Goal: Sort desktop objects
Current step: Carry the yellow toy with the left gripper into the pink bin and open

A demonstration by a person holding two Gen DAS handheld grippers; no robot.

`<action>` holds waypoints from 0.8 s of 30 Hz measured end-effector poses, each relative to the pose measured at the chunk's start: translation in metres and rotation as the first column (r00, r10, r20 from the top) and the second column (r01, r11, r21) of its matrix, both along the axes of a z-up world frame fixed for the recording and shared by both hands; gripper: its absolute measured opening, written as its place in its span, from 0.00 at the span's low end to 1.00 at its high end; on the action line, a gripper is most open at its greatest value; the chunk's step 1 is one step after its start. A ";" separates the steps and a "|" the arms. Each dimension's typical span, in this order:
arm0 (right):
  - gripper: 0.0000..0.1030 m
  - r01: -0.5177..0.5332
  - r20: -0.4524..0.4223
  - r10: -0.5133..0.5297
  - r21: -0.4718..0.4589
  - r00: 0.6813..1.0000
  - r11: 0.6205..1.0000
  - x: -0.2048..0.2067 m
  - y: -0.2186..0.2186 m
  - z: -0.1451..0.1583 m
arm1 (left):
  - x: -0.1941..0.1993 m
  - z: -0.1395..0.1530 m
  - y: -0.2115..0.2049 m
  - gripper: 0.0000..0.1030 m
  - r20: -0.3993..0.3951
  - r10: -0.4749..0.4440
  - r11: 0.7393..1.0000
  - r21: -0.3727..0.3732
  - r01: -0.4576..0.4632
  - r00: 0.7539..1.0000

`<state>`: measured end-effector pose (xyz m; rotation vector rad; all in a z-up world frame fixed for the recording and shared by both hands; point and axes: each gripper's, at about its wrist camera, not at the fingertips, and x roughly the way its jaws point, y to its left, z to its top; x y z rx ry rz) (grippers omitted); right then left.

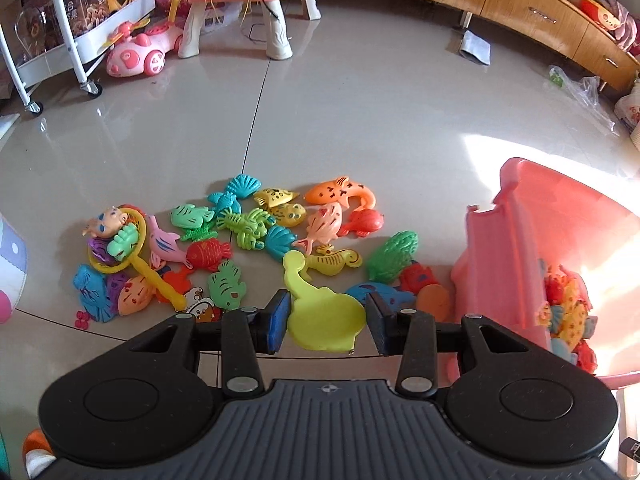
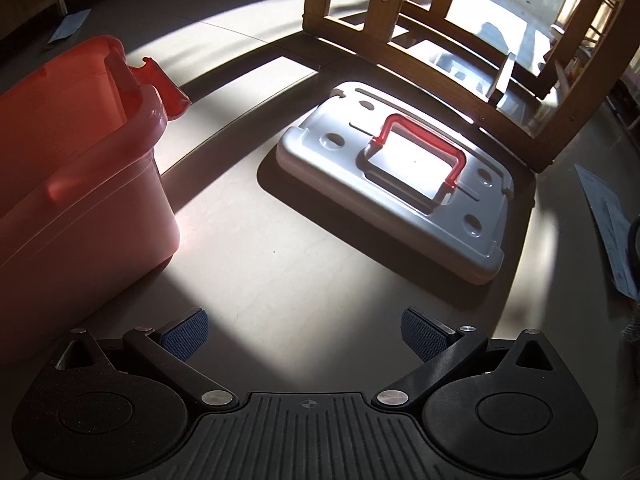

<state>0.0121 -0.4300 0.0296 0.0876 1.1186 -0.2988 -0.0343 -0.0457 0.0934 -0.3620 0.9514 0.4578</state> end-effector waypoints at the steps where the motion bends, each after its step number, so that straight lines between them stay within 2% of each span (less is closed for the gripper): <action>1: 0.99 -0.004 0.003 0.004 0.002 1.000 1.000 -0.002 -0.001 0.004 | 0.000 0.009 -0.007 0.41 0.001 -0.011 1.000 0.014 0.011 1.000; 4: 0.99 -0.005 0.018 0.005 0.005 1.000 1.000 -0.007 -0.007 0.017 | 0.002 0.035 -0.026 0.41 0.012 -0.061 0.997 0.045 0.061 0.998; 9: 0.99 0.004 0.037 -0.005 0.037 0.999 0.999 -0.015 -0.016 0.035 | 0.005 0.066 -0.050 0.41 0.040 -0.143 0.989 0.037 0.141 0.989; 18: 0.99 -0.005 0.053 0.001 0.072 0.999 0.997 -0.029 -0.030 0.057 | 0.010 0.094 -0.122 0.41 0.089 -0.255 0.965 0.089 0.247 0.963; 24: 0.99 0.036 0.057 -0.043 0.110 0.997 0.993 -0.035 -0.044 0.069 | 0.015 0.108 -0.159 0.41 0.086 -0.297 0.951 0.121 0.286 0.951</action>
